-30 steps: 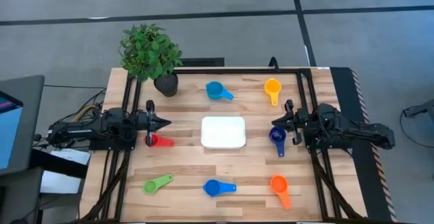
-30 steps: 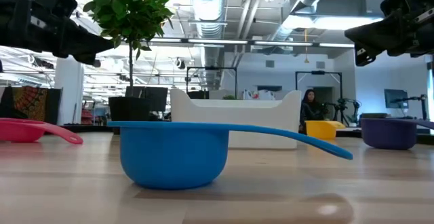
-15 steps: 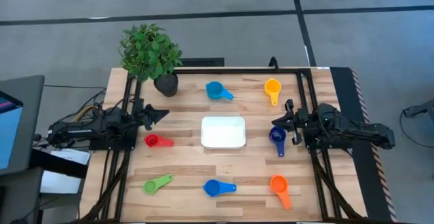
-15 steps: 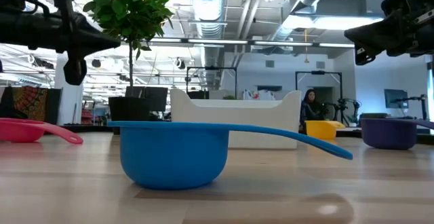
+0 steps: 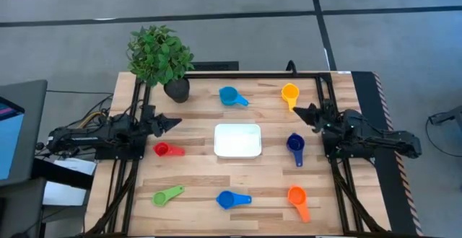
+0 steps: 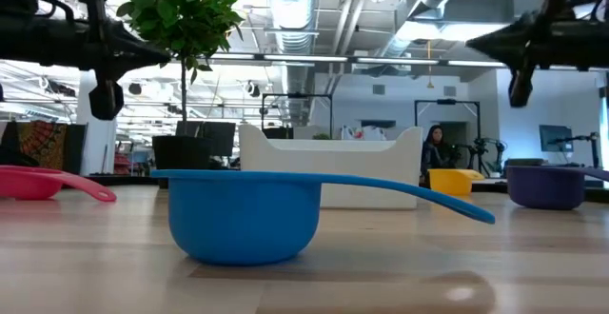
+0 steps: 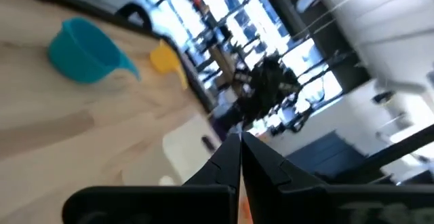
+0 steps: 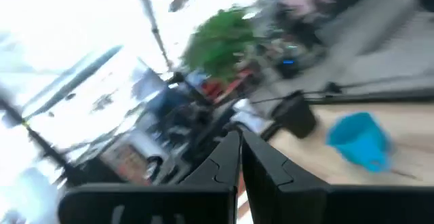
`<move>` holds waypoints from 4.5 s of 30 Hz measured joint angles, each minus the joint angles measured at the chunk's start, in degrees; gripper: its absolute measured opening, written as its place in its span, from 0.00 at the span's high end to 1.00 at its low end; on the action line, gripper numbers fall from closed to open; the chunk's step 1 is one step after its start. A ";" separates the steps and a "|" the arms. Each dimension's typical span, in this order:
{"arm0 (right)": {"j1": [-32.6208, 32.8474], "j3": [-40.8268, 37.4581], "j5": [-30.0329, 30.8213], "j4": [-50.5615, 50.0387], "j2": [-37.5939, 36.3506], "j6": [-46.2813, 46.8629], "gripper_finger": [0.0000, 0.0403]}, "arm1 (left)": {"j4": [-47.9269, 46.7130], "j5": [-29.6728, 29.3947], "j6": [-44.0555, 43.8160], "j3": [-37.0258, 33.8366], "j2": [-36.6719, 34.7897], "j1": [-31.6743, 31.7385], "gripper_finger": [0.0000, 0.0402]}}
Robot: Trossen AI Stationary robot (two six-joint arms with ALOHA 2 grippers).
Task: Nest measuring cups in basket
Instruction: Stack the yellow measuring cup on top of the light blue measuring cup
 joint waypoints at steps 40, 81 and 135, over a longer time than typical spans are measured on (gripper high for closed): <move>-29.12 45.83 0.68 -57.89 63.09 -3.16 0.53 | -6.39 -1.06 20.42 28.10 49.18 -6.60 0.79; -40.46 45.86 -4.63 -41.83 78.87 -10.25 0.62 | -36.09 -13.16 3.75 36.31 49.15 -6.64 0.51; -36.33 45.87 -0.18 -26.35 82.61 -15.03 0.43 | -36.11 -8.77 -2.53 36.28 49.13 -7.05 0.51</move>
